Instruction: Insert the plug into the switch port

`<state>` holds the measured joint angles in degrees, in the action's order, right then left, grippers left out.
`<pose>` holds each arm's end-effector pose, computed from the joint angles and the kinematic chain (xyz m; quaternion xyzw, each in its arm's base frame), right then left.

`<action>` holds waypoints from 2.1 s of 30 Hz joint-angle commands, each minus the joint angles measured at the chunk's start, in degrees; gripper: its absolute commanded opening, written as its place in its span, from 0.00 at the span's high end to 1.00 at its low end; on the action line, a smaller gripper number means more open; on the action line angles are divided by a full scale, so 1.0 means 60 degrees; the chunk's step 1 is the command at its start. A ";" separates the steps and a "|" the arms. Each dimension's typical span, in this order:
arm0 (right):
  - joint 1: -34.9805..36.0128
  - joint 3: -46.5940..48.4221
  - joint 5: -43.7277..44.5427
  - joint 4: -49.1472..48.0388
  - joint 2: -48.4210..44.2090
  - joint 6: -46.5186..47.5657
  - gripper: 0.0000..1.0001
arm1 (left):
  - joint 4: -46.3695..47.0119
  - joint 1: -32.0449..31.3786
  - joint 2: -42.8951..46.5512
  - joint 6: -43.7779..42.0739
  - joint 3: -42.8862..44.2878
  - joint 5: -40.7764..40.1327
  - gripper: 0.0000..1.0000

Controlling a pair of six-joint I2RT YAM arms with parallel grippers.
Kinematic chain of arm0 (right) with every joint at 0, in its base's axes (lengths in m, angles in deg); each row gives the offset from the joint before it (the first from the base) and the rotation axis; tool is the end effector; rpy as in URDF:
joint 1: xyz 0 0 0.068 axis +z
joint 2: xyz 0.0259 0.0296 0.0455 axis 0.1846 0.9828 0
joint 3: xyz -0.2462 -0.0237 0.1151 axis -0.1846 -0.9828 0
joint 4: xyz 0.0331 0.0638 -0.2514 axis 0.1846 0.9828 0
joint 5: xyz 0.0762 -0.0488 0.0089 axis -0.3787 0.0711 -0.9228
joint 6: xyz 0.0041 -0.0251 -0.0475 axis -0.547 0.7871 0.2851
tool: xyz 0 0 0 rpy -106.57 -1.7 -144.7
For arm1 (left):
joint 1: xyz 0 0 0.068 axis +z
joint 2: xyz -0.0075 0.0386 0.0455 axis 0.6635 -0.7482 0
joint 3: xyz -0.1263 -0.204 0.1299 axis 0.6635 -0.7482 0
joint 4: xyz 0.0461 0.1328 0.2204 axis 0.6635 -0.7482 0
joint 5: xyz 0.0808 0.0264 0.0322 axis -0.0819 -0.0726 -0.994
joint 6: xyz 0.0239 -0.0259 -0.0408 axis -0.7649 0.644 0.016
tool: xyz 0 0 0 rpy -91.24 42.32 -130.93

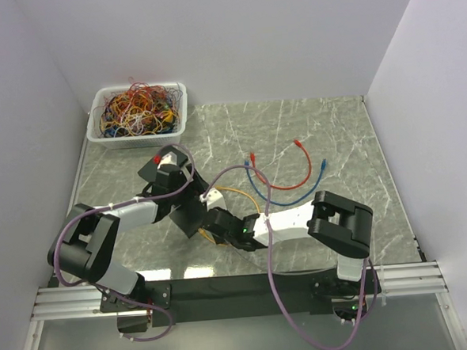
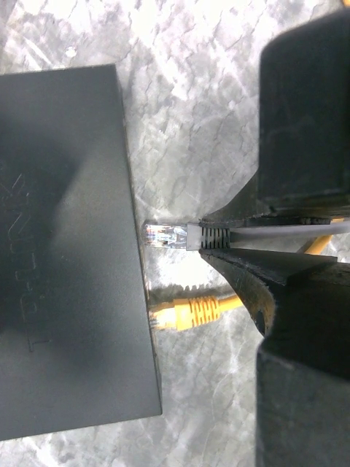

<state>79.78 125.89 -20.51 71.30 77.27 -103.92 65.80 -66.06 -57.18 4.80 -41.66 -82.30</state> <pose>0.1396 0.3294 0.1439 -0.2533 0.8753 0.1637 0.3780 0.2625 -0.1192 0.1527 -0.1731 0.8870 -0.2433 0.3521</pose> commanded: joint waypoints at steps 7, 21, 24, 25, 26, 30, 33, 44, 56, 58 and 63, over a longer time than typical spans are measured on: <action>0.0048 -0.0124 0.0636 0.0144 -0.0720 0.0083 0.96 | -0.0611 0.0552 -0.0147 -0.0107 -0.0744 -0.0033 0.05; 0.0063 0.0681 0.0666 0.0203 -0.0486 0.0450 0.96 | -0.0039 0.0537 -0.0426 -0.0240 -0.0919 0.0451 0.07; 0.0063 0.0769 0.0636 0.0217 -0.0427 0.0493 0.96 | -0.0053 0.0537 -0.0455 -0.0210 -0.0920 0.0437 0.08; 0.0063 0.0813 0.0607 0.0217 -0.0413 0.0494 0.96 | -0.0053 0.0537 -0.0441 -0.0196 -0.0919 0.0452 0.08; 0.0063 0.0828 0.0592 0.0203 -0.0369 0.0494 0.96 | -0.0068 0.0537 -0.0426 -0.0181 -0.0905 0.0423 0.08; 0.0063 0.0872 0.0417 0.0144 -0.0208 0.0421 0.96 | -0.0170 0.0537 -0.0367 -0.0181 -0.0861 0.0422 0.08; 0.0063 0.0901 0.0387 0.0173 -0.0018 0.0318 0.96 | -0.0200 0.0537 -0.0338 -0.0195 -0.0861 0.0408 0.08; -0.0025 0.0667 0.0343 0.0086 0.0027 0.0157 0.96 | -0.0214 0.0551 -0.0367 -0.0195 -0.0861 0.0393 0.08; -0.0289 0.0740 0.0241 0.0027 0.0262 0.0142 0.96 | -0.0170 0.0537 -0.0368 -0.0254 -0.0876 0.0452 0.08; -0.0274 0.0755 0.0314 0.0041 0.0174 0.0215 0.96 | -0.0141 0.0537 -0.0367 -0.0254 -0.0890 0.0452 0.08; -0.0289 0.0901 0.0387 0.0144 0.0013 0.0347 0.96 | -0.0112 0.0552 -0.0441 -0.0269 -0.0861 0.0481 0.08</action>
<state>78.50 128.84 -19.65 72.94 79.19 -102.17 72.22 -62.91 -57.10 4.26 -44.79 -80.31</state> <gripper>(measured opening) 0.196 0.921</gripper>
